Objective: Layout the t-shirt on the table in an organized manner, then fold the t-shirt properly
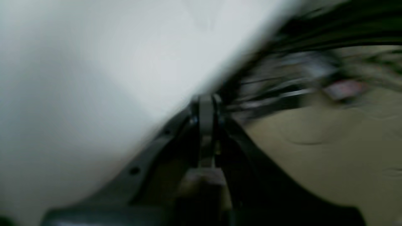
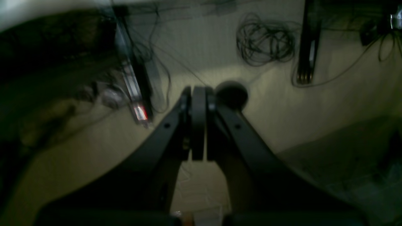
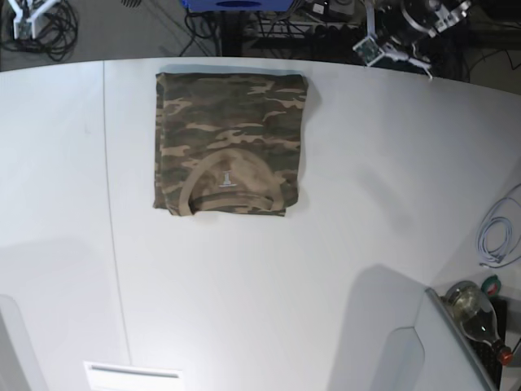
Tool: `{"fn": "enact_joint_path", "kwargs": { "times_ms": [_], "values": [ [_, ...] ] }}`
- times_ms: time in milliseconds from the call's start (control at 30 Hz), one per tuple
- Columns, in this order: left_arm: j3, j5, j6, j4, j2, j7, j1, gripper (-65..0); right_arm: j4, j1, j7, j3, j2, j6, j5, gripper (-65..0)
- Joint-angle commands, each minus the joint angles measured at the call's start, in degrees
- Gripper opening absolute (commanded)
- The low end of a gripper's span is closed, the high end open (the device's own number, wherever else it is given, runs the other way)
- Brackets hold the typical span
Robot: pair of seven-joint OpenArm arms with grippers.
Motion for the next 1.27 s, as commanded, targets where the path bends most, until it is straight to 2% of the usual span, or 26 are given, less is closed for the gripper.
{"fn": "enact_joint_path", "kwargs": {
  "times_ms": [0,67,100,133,200,333,400,500,600,633,700,733,800,933,1100,1233],
  "values": [
    [-1.7,-3.1,0.4,0.2,-0.2,-1.1,2.7,-65.0,0.2,-1.6,0.8,-0.1,0.5,-0.2,-0.5,-65.0],
    [-3.1,-8.2,0.4,-2.7,0.5,-1.2,6.1,-65.0,-2.3,-1.6,-0.3,-3.9,1.8,2.1,-0.8,-65.0],
    [-3.1,-9.8,1.9,-5.0,0.6,-1.3,7.1,-65.0,-4.3,-0.8,-0.9,-6.4,3.4,4.2,-1.4,-65.0],
    [-2.4,-10.5,4.8,-8.2,0.6,-2.4,7.6,-65.0,-7.1,1.2,-1.4,-10.1,4.7,6.4,-1.6,-65.0],
    [1.2,-9.7,11.4,-17.6,0.3,-8.7,7.7,-65.0,-15.0,6.5,-1.5,-17.7,5.6,9.3,-1.7,-65.0],
    [8.4,-5.8,20.4,-41.4,-0.4,-24.5,2.7,-65.0,-33.6,18.5,-0.4,-31.0,5.2,10.2,-1.4,-65.0],
    [11.1,-4.6,23.8,-56.2,-0.4,-30.8,-3.2,-65.0,-43.5,23.5,3.9,-37.5,3.0,10.2,-1.4,-65.0],
    [14.7,-4.1,26.4,-82.3,-0.4,-39.5,-14.7,-65.0,-61.5,29.3,13.9,-44.1,-1.9,10.2,-1.7,-65.0],
    [20.4,-3.0,29.3,-107.3,-0.3,-48.4,-26.4,-65.0,-86.4,36.7,28.8,-50.2,-9.1,10.4,-1.7,-65.0],
    [22.2,-2.8,30.4,-108.1,-0.2,-50.2,-28.9,-65.0,-94.2,38.6,35.1,-51.9,-11.4,10.4,-1.7,-65.0],
    [24.4,-3.2,33.0,-108.1,0.0,-50.8,-30.7,-65.0,-108.5,41.9,49.7,-54.9,-15.6,10.4,-1.7,-65.0],
    [24.8,-3.2,33.8,-108.1,0.0,-49.7,-30.9,-65.0,-112.3,42.6,55.5,-55.8,-16.7,10.4,-1.7,-65.0],
    [24.9,-3.2,36.0,-108.1,0.8,-45.2,-31.1,-65.0,-113.8,43.1,63.4,-57.4,-17.5,10.4,-1.6,-65.0],
    [25.3,-2.8,38.5,-103.3,2.8,-38.9,-31.0,-65.0,-110.7,43.8,62.9,-57.4,-14.3,10.4,-1.6,-65.0],
    [24.9,-3.2,38.6,-103.5,4.4,-38.5,-31.9,-65.0,-105.3,45.4,59.5,-57.4,-10.3,10.4,-1.5,-65.0],
    [24.8,-3.3,38.6,-104.8,4.7,-38.5,-32.8,-65.0,-104.9,46.1,59.6,-57.6,-9.2,10.4,-1.7,-65.0]
  ]
}}
